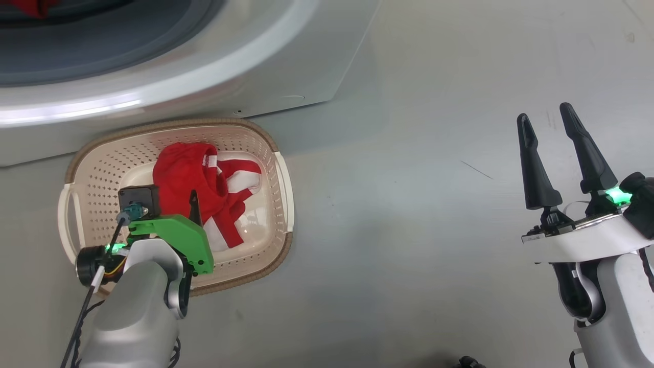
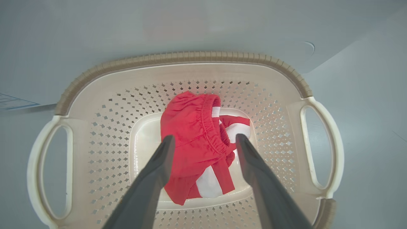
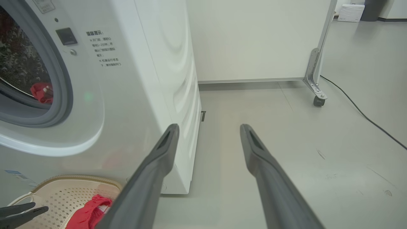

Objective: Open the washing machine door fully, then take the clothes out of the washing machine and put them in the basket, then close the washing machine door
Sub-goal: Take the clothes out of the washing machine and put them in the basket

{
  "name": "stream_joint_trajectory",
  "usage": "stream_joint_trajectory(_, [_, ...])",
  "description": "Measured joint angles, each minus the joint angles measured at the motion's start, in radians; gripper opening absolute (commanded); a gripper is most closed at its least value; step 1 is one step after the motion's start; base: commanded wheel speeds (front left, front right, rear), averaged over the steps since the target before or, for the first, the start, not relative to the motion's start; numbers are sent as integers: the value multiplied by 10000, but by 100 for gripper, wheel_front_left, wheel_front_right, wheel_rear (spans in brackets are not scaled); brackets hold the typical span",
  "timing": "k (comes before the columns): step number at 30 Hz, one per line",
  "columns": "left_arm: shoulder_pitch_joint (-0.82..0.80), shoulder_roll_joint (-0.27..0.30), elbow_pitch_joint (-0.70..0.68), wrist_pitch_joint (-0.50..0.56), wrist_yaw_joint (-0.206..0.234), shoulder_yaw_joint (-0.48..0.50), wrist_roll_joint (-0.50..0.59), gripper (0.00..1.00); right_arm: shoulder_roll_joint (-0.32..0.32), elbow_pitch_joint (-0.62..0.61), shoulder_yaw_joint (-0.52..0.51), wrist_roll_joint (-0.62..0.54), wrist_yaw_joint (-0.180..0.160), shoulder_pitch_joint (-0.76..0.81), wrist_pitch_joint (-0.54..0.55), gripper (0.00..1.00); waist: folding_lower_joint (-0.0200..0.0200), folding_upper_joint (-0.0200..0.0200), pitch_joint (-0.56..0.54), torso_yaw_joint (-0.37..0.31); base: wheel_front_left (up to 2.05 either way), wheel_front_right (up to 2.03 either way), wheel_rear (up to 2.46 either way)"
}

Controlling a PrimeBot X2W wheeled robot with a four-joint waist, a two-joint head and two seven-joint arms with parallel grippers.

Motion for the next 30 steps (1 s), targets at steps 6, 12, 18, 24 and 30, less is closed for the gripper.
stream_joint_trajectory(6, [40, -12, 0, -993, 0, -65, -12, 100, -2, 211, 81, -56, 0, 8, -2, 100, 0, 0, -395, 114, 0, 0, 0])
stream_joint_trajectory(12, [488, -33, -148, -1381, 0, -157, -272, 100, -31, 387, 27, -159, 0, 183, 0, 100, 0, 0, -896, 277, 0, 0, 0])
stream_joint_trajectory(18, [889, -33, -681, -1471, 0, -188, -395, 100, -50, 533, 27, -272, 0, 473, -2, 100, 0, 0, -1387, 467, 0, 0, 0])
stream_joint_trajectory(24, [1260, -36, -1737, -1467, 0, -165, -364, 100, -69, 652, 6, -437, 0, 904, 0, 100, 0, 0, -2018, 753, 0, 0, 0])
stream_joint_trajectory(30, [1636, -40, -3237, -1467, 0, 407, 245, 100, -35, 757, -52, -604, 0, 1202, 0, 100, 0, 0, -2699, 1034, 0, 0, 0])
